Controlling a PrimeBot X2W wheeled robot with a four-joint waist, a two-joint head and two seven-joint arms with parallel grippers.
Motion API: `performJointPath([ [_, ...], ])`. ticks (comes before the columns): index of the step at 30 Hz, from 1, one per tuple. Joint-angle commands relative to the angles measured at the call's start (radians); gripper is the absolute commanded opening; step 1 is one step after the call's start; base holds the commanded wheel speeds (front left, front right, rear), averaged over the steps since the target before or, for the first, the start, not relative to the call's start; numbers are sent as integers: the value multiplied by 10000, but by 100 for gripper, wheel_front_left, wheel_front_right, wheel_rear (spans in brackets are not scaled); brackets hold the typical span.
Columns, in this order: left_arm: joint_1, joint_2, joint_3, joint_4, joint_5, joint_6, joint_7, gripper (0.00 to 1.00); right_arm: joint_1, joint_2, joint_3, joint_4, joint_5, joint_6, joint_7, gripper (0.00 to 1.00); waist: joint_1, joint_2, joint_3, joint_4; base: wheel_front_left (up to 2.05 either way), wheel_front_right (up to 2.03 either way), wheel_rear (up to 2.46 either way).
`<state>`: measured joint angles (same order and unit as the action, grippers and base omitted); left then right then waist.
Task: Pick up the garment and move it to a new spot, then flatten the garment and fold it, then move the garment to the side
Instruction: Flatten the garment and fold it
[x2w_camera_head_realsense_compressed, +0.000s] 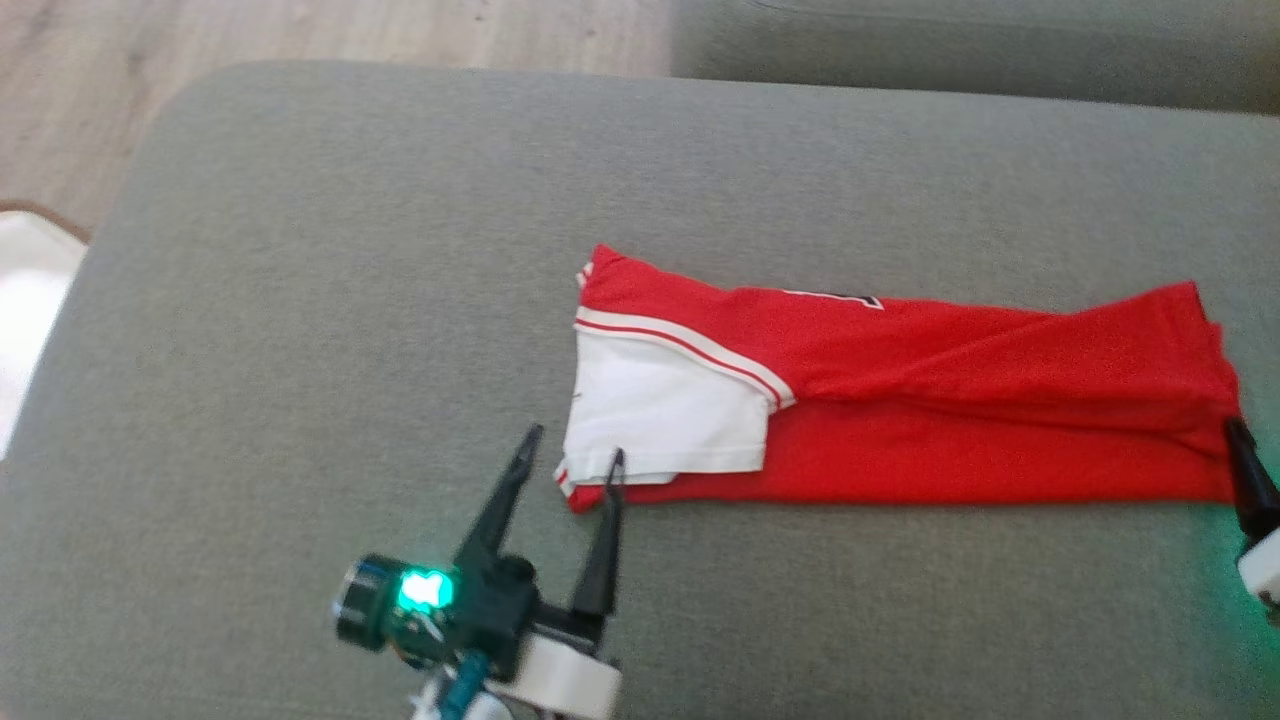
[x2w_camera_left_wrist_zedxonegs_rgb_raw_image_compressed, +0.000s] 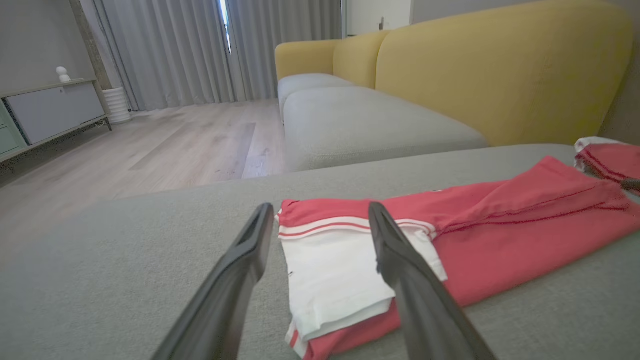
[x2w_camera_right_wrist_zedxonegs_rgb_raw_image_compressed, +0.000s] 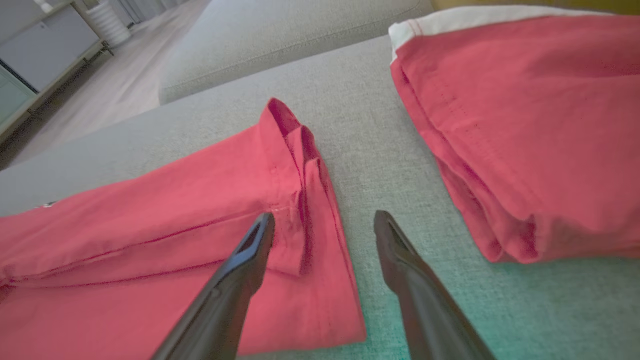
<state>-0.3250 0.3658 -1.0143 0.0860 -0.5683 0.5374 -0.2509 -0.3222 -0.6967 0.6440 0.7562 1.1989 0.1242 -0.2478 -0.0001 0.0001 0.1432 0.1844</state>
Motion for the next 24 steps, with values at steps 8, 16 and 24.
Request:
performJointPath([
  [8, 1453, -911, 1794, -1070, 2254, 178, -107, 100, -380, 368, -275, 2407, -376, 65, 453, 100, 1, -1, -348, 1127, 0, 0, 0],
  [16, 2033, -1406, 2273, -1134, 3028, -401, -108, 100, -158, 633, -284, 2232, 107, 65, 1263, 0, 1, -1, -396, 1240, 0, 0, 0],
  [24, 2368, -1629, 2817, -995, 3456, -818, -108, 100, 150, -240, -614, 1762, 327, 65, 731, 0, 1, -1, -476, 647, 0, 0, 0],
])
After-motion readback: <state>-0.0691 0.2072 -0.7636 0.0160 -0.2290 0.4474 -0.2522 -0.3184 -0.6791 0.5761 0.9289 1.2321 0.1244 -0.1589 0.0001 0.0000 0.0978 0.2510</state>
